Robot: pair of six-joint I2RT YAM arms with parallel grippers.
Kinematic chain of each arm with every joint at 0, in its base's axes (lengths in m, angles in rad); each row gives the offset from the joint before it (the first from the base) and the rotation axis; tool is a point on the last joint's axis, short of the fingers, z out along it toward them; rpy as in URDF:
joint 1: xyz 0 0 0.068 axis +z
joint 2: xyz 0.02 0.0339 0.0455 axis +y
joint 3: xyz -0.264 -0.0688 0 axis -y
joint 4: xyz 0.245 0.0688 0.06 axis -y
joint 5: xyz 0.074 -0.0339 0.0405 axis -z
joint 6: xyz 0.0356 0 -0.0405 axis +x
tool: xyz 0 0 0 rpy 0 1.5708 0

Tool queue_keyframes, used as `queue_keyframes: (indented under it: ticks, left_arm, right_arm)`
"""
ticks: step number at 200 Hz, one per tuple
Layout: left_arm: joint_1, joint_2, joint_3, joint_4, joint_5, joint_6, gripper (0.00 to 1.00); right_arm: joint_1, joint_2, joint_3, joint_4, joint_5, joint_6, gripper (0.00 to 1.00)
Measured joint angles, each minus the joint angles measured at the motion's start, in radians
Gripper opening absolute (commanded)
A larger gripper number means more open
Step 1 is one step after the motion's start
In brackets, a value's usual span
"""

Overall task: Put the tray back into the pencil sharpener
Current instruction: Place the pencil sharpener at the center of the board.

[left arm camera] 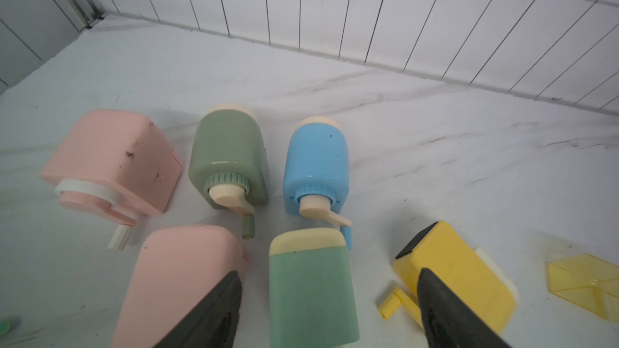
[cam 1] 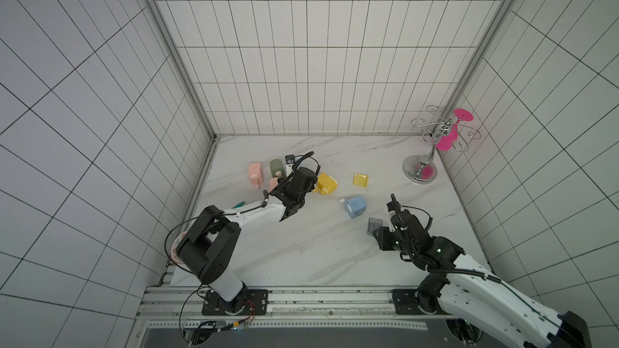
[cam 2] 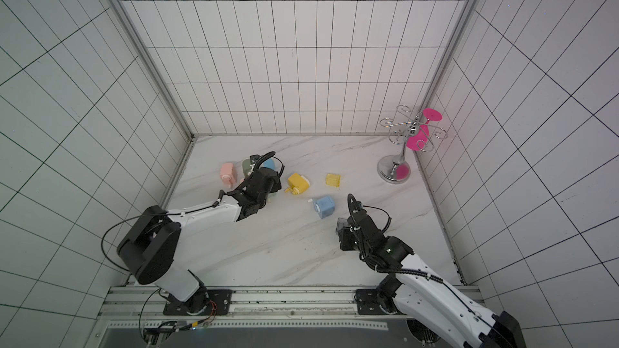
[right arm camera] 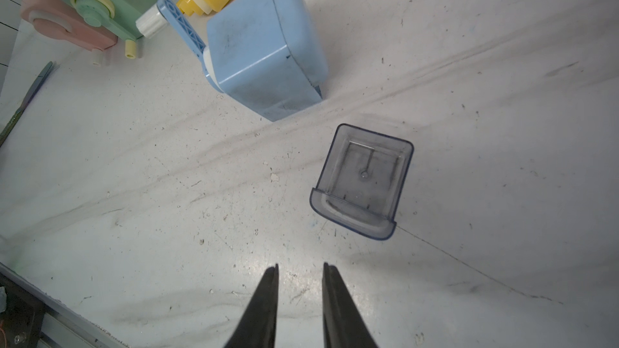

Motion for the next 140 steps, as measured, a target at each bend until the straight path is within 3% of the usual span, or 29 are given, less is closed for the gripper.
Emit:
queue_keyframes:
  ticks: [33,72,140]
  left_arm:
    - [0.076,-0.225,-0.093,0.082,0.112,0.068,0.81]
    - [0.164,-0.391,-0.253,0.112,0.217,0.088,0.82]
    - [0.195,-0.574,-0.394,0.086,0.312,0.063,0.86]
  right_arm:
    - [-0.009,0.032,0.058,-0.013,0.018,-0.036,0.27]
    - [-0.033,0.171,0.167,-0.016,0.024,-0.117,0.29]
    - [-0.072,0.592,0.499,0.011,-0.051,-0.311,0.34]
